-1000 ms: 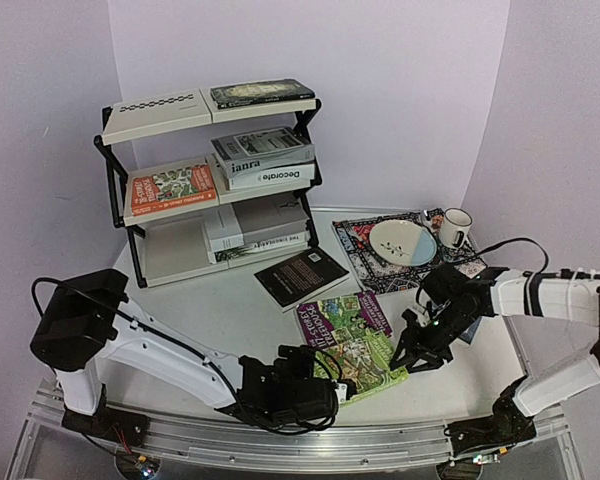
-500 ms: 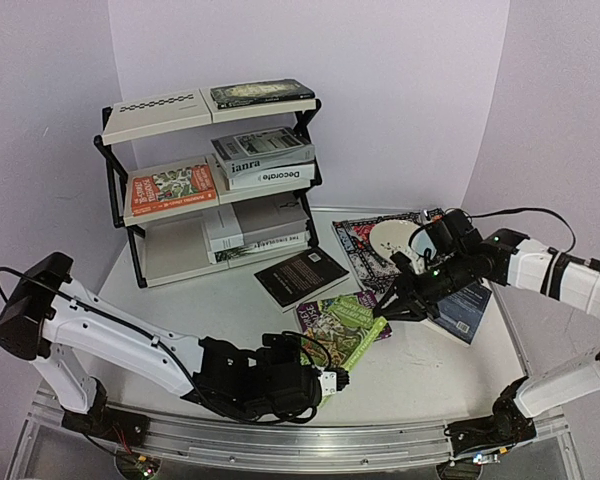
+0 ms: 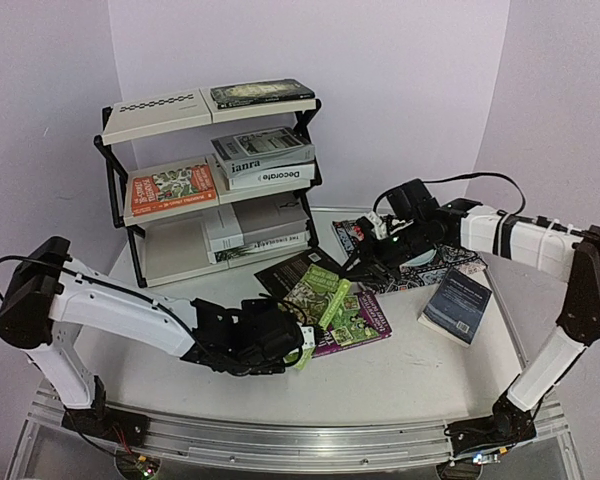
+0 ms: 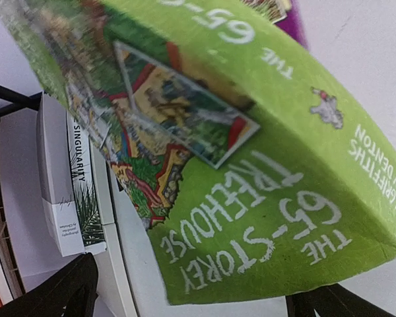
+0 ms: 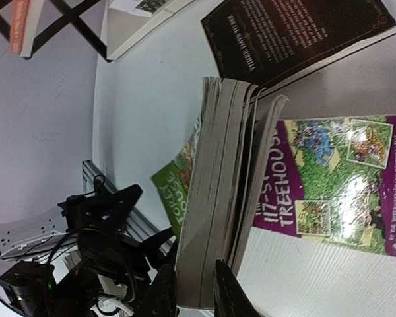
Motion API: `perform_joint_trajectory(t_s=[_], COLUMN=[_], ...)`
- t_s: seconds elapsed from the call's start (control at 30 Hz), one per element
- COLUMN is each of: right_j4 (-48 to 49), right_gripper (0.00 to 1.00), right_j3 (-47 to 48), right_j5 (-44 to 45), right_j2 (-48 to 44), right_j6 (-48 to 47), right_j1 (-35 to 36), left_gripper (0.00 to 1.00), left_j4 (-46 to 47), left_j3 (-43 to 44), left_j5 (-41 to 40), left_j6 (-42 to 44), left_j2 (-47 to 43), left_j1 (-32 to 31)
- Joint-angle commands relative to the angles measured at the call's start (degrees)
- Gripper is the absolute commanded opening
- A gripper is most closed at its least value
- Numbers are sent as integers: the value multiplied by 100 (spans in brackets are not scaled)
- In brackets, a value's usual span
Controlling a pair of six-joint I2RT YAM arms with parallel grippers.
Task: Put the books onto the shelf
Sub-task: Move the book from the book pile.
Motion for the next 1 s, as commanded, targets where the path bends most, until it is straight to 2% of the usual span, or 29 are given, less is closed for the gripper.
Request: perform_joint_trajectory(t_s=[0.0,0.07,0.2,0.33,0.4,0.57,0.83,0.97], right_j4=[-881,-1127,-1616,-1669,-1669,-1648,-1422,-1365], right_gripper=[20,27,34,41,44,45,47,51], right_j3=[120,125,49,-269,-398,-682,-1021,-980], right_j5=[245,615,1205,1358,1366,1343,1486,1625], right_j2=[386,367,365,197,165,241,135,128], right_j6=[-470,-689,-1000,-1073,-1089,-1129,-1055,-1061], right_j1=[-77,-158,-180,-184,-184,-184,-184,-207], left_gripper=[100,100,100,100,100,100,100,100], left_j4=[1965,1969,1971,1931,1600,807,45,-456], left_j3=[426,529,489,414,545,865,1272,1528], left_j5=[-211,-230,-74,-97,-297,-534,-594,-1037], left_j6=[358,457,403,368,307,-76,-748,-951], left_j2=[288,531,735,596,568,536,412,633], left_j1=[423,464,543,545,545,523,327,272])
